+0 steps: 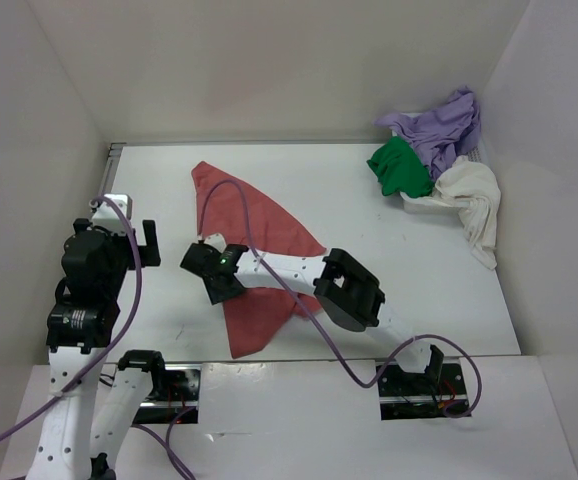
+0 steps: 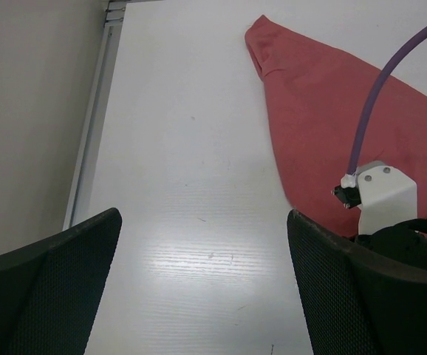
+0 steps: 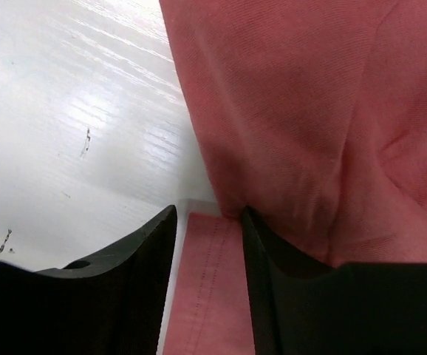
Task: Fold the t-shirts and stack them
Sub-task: Flatten out the tshirt
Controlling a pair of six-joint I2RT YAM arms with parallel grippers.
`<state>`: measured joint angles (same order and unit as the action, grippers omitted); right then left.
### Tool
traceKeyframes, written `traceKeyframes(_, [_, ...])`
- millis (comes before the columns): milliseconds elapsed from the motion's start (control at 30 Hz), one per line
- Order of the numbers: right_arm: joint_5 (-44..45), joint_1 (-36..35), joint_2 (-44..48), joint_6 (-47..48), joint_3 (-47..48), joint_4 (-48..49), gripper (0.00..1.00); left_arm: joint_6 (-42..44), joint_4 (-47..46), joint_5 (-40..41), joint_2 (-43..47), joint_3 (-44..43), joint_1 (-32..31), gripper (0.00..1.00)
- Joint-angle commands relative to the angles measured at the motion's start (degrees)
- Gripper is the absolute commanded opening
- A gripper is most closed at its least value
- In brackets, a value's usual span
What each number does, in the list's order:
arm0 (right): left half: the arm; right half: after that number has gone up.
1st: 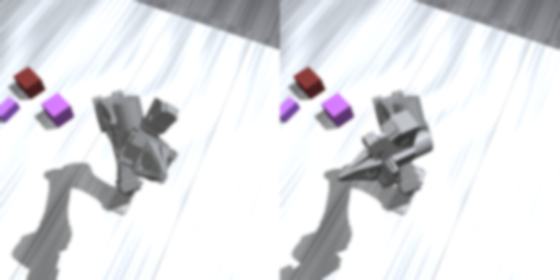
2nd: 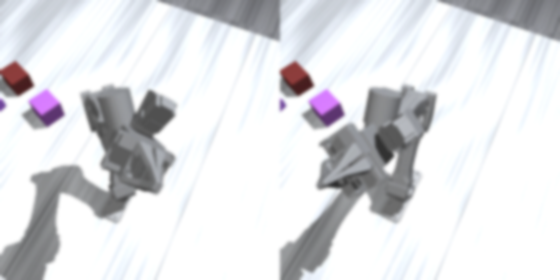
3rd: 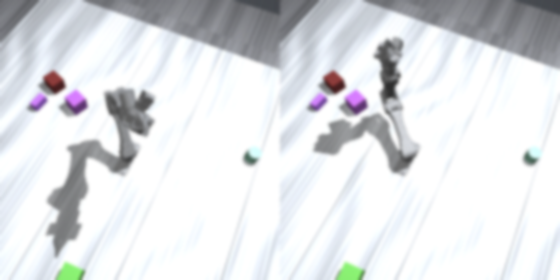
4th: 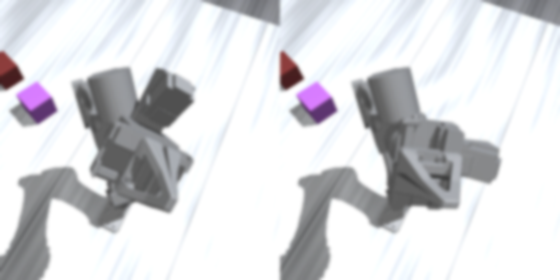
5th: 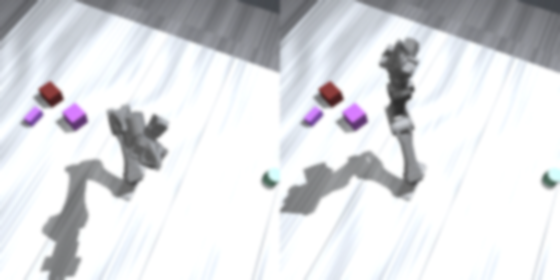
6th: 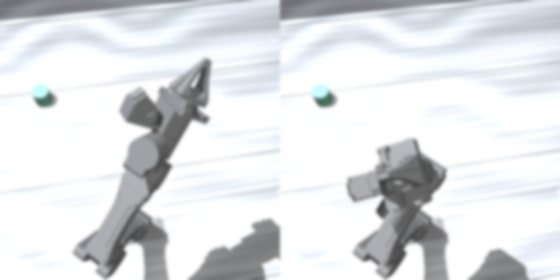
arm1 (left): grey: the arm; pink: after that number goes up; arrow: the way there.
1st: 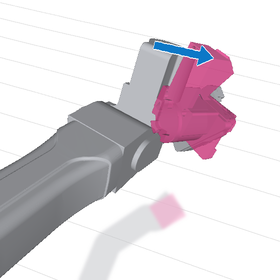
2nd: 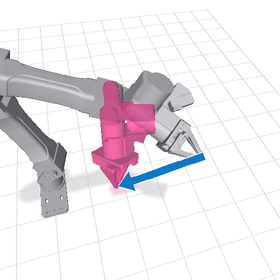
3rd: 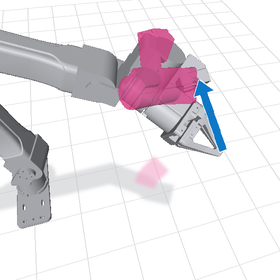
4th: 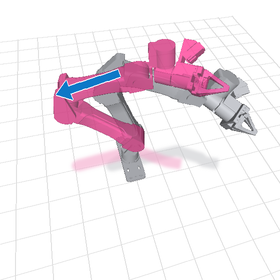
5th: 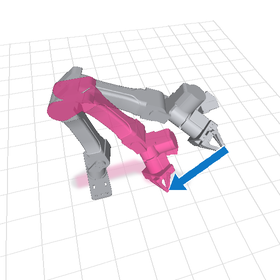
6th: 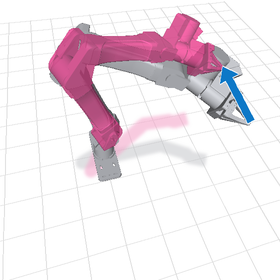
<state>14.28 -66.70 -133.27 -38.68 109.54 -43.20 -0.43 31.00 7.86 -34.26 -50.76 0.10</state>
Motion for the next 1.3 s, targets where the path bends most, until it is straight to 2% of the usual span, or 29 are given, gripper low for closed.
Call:
traceKeyframes(0, [-0.66, 0.16, 0.99, -0.35, -3.71, -2.33, 0.46, -0.81, -2.18, -1.0, 0.51, 0.23, 0.34, 0.99])
traceKeyframes(33, [-1.27, 0.16, 1.87, -0.96, -5.02, -1.81, 0.52, -0.8, -2.18, -1.0, 0.51, 0.23, 0.34, 0.99])
traceKeyframes(67, [-1.28, 0.16, 2.92, -0.96, -5.73, -1.8, 0.53, -0.8, -2.18, -1.0, 0.51, 0.23, 0.34, 0.99])
traceKeyframes(200, [1.97, -0.98, 6.97, -2.11, -7.76, -2.41, 0.53, -0.28, -2.18, -1.53, 0.51, 0.23, 0.34, 0.99])
traceKeyframes(367, [1.98, -2.91, 5.84, -2.11, -9.6, -3.82, 0.56, -0.28, -2.79, -2.06, 0.51, 0.23, 0.34, 0.99])
traceKeyframes(467, [4.08, -4.23, 5.83, -3.68, -10.13, -6.54, 0.56, 0.25, -2.79, -2.06, 0.51, 0.23, 0.34, 0.99])
traceKeyframes(600, [11.19, -6.69, 9.42, -7.28, -10.13, -10.23, 0.56, 0.25, -2.79, -2.75, 1.04, 0.75, 0.34, 0.99])
traceKeyframes(667, [12.78, -7.31, 9.96, -8.69, -9.61, -12.95, 0.53, 0.25, -2.79, -3.28, 1.04, 1.28, 0.34, 0.99])
traceKeyframes(833, [15.42, -9.24, 9.96, -12.04, -9.08, -17.61, 0.53, -0.28, -2.79, -3.81, 2.09, 1.28, 0.34, 0.99])
traceKeyframes(867, [14.55, -9.24, 9.96, -12.04, -10.64, -15.88, 0.56, -0.28, -2.79, -3.81, 2.09, 1.28, 0.34, 0.99])
traceKeyframes(1067, [9.81, -8.37, 8.91, -10.1, -13.9, -9.28, 0.57, -0.28, -2.79, -3.81, 2.09, 1.81, 0.34, 0.99])
traceKeyframes(1200, [8.13, -6.6, 10.31, -10.1, -18.73, -3.85, 0.35, -0.28, -2.79, -3.81, 2.61, 1.81, 0.34, 0.99])
traceKeyframes(1267, [6.03, -5.12, 11.54, -9.58, -21.38, -1.37, 0.33, -0.28, -2.79, -3.81, 2.62, 1.81, 0.34, 0.99])
